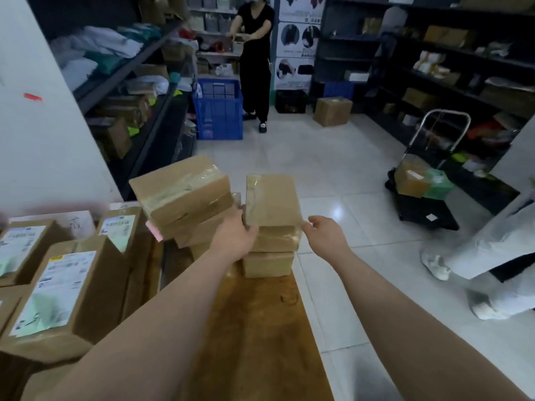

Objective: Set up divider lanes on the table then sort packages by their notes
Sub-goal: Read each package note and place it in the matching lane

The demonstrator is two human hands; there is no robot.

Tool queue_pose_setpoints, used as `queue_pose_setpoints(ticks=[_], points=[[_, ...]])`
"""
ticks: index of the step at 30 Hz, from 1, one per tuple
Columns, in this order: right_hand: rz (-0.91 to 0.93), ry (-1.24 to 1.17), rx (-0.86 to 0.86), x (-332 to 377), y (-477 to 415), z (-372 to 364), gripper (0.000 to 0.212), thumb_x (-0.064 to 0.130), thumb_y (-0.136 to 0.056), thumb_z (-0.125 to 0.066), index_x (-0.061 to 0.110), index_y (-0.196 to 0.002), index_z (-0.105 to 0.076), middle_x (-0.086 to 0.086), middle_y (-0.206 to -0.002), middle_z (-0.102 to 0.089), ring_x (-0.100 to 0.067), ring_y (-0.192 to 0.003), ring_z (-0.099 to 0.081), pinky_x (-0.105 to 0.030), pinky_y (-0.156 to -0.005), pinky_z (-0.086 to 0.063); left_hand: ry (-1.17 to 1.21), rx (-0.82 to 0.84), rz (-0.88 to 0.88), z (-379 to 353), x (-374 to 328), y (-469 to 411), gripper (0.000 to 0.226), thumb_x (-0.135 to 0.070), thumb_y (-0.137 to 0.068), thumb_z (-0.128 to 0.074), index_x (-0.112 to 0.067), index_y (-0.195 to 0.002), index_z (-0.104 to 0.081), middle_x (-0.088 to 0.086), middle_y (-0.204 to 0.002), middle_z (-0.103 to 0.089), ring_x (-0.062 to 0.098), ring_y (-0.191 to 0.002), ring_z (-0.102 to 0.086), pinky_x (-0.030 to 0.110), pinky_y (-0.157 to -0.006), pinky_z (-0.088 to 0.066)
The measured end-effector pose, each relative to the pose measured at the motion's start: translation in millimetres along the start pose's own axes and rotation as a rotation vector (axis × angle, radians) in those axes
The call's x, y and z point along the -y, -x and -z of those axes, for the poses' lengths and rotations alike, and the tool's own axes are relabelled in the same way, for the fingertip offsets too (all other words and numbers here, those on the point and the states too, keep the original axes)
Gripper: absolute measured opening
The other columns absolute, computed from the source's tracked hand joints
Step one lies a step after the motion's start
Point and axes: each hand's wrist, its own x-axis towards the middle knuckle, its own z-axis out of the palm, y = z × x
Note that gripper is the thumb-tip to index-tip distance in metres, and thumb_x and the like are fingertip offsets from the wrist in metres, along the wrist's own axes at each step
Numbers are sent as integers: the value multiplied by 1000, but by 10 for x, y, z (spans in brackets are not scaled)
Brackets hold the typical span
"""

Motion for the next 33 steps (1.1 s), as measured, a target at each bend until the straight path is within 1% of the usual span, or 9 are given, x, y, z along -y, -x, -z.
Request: queue_pose_setpoints(ticks=[4, 7, 11, 14, 17, 21, 24, 29, 33], points=[[-21, -144, 76, -70, -281, -64, 47, 29, -99, -42, 5, -139, -48, -12, -140, -53, -27, -127, -49, -34, -104, -39, 37, -20, 74, -180, -62, -217, 42, -39, -98, -48, -13, -130, -50, 10, -129, -59, 30, -113, -58, 31, -85, -44], [-15, -334, 117, -85, -374, -137, 34, 23, -99, -38, 7, -116, -63, -14, -116, -65, -30, -104, -60, -40, -89, -49, 105, -29, 145, -263, -165, -252, 52, -36, -99, -50, -8, -141, -42, 11, -137, -54, 31, -118, -54, 36, -96, -47], [8, -513, 67, -163, -293, -126, 34, 21, -100, -33, 18, -105, -67, 0, -100, -67, -15, -89, -60, -21, -68, -48, 226, -95, 204, -331, -215, -182, 52, -42, -95, -56, -13, -137, -46, 3, -129, -58, 22, -104, -58, 30, -80, -47], [5, -676, 7, -287, -146, -64, 31, 18, -100, -38, 25, -110, -67, 7, -106, -68, -6, -99, -62, -19, -79, -48, 308, -142, 231, -359, -230, -5, 54, -46, -93, -58, -12, -132, -44, -2, -114, -57, 11, -85, -55, 23, -61, -41], [-42, -770, 21, -346, 80, 29, 22, 21, -99, -47, 26, -109, -66, 3, -101, -67, -8, -89, -63, -29, -69, -53, 388, -154, 240, -421, -231, 265, 55, -49, -92, -58, -11, -129, -44, 0, -117, -57, 15, -96, -57, 26, -71, -43], [-87, -855, 87, -423, 422, 86, 19, 29, -98, -53, 30, -112, -64, 0, -109, -66, -18, -93, -68, -40, -79, -59, 461, -132, 240, -505, -238, 696, 58, -50, -92, -56, -11, -130, -39, -1, -120, -52, 13, -100, -50, 19, -74, -40], [-143, -888, 130, -529, 649, 106, 43, 39, -91, -62, 31, -132, -51, -5, -117, -64, -22, -100, -68, -43, -86, -58, 519, -90, 247, -540, -188, 990, 65, -53, -88, -59, -13, -133, -36, -3, -122, -49, 11, -104, -50, 12, -66, -40], [-170, -869, 174, -567, 1134, 120, 112, 58, -47, -89, 23, -141, -39, -3, -126, -60, -24, -107, -65, -46, -94, -53, 687, 159, 239, -540, 1, 1455, 103, -84, -69, -54, -26, -149, -28, -5, -142, -46, 19, -124, -51, 37, -106, -42], [-113, -896, 175, -508, 1604, 46, 102, 46, -45, -94, 19, -132, -49, -2, -118, -67, -23, -102, -68, -44, -89, -56, 851, 369, 349, -527, 165, 1769, 118, -95, -47, -59, -32, -146, -38, -4, -136, -54, 23, -122, -55, 48, -110, -39]])
